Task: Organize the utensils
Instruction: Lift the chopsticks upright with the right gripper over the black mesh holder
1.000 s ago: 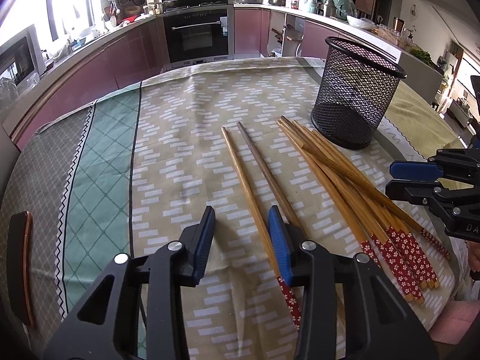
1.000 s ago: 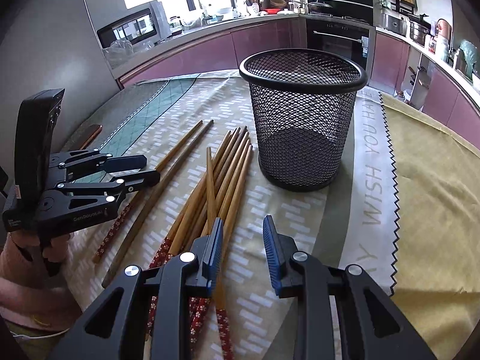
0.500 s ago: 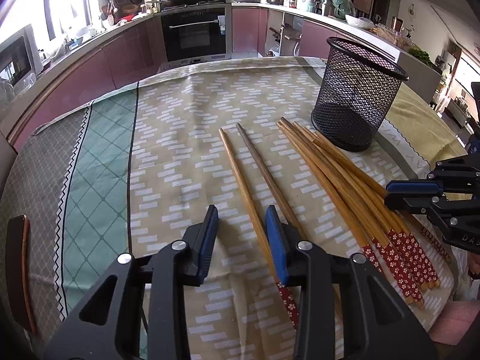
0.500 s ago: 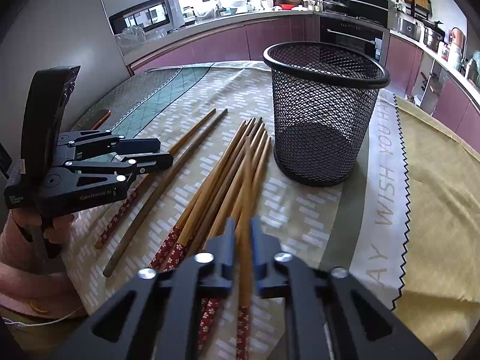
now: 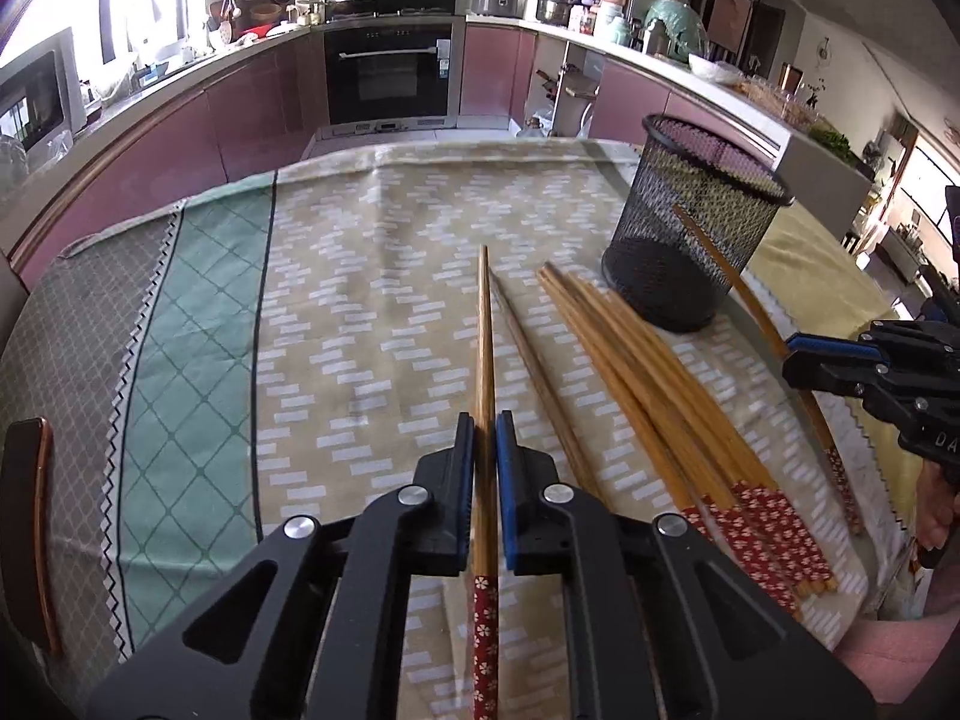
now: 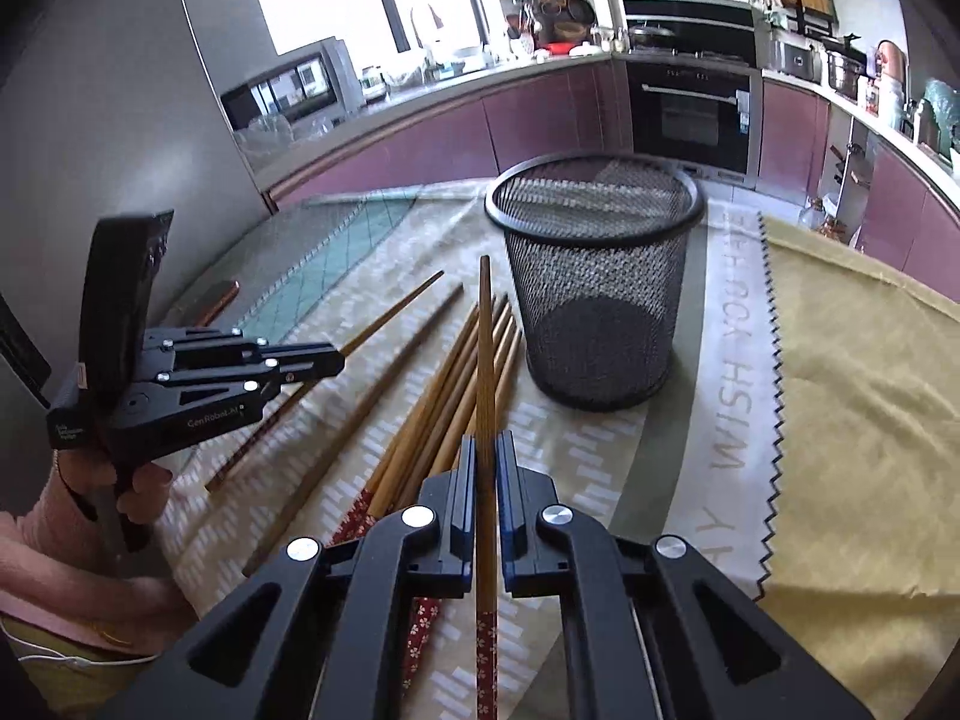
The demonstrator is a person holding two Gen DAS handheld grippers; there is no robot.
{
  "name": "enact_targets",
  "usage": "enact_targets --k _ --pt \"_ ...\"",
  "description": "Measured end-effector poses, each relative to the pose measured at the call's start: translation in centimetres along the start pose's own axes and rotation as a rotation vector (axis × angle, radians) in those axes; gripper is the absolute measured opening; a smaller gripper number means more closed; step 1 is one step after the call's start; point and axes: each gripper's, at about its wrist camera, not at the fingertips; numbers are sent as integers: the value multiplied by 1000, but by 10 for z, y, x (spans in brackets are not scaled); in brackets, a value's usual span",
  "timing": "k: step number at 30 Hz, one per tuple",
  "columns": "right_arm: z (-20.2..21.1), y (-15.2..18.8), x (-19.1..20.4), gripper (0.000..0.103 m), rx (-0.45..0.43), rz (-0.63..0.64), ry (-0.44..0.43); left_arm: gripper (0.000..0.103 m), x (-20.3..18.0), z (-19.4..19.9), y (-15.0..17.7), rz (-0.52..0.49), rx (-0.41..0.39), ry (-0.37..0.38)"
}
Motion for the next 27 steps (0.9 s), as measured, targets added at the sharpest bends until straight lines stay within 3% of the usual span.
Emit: enact_targets --k 6,12,19,27 --pt "28 -6 -7 6 -105 -31 -37 8 -4 34 -12 12 -71 80" --pt "44 -11 -10 6 -156 -32 -80 8 -11 68 -28 14 -149 178" --pt "47 -12 -12 6 -174 -50 -85 7 -22 85 -39 16 -179 234" --pt "75 -32 -21 6 -276 -54 -70 7 -31 105 -64 10 -250 296"
Point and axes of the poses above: each gripper's, at about its wrist camera, not at the fingertips, and z roughly against the way its jaws point, x to its left, y to its underside, and after that the axes turned 4 degrees about z, right-handed
